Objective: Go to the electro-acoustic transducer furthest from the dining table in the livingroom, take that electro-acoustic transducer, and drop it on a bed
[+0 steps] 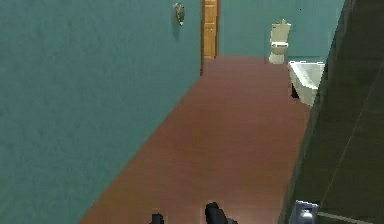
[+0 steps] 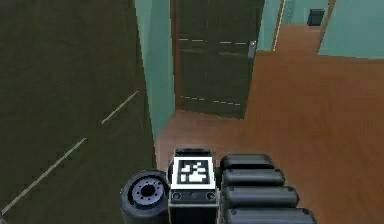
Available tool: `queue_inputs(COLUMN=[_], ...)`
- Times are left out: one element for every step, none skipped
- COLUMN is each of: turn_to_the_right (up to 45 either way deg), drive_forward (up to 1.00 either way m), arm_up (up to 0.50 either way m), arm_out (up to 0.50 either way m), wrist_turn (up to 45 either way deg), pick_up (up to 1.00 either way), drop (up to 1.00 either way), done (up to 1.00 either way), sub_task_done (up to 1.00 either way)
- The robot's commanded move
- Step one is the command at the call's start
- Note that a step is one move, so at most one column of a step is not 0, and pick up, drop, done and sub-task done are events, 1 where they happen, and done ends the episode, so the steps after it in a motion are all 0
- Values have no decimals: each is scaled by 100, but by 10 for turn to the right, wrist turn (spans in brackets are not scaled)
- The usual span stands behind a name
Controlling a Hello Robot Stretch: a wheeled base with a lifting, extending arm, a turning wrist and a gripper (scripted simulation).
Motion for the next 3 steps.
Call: queue_inputs(turn_to_the_right=[0,90,0], drive_forward=[85,0,100], arm_up=[0,0,0], arm_out=[0,0,0], wrist_turn=[0,0,0], pick_up=[0,0,0], drop=[0,0,0], done=[0,0,0], sub_task_done=[0,0,0])
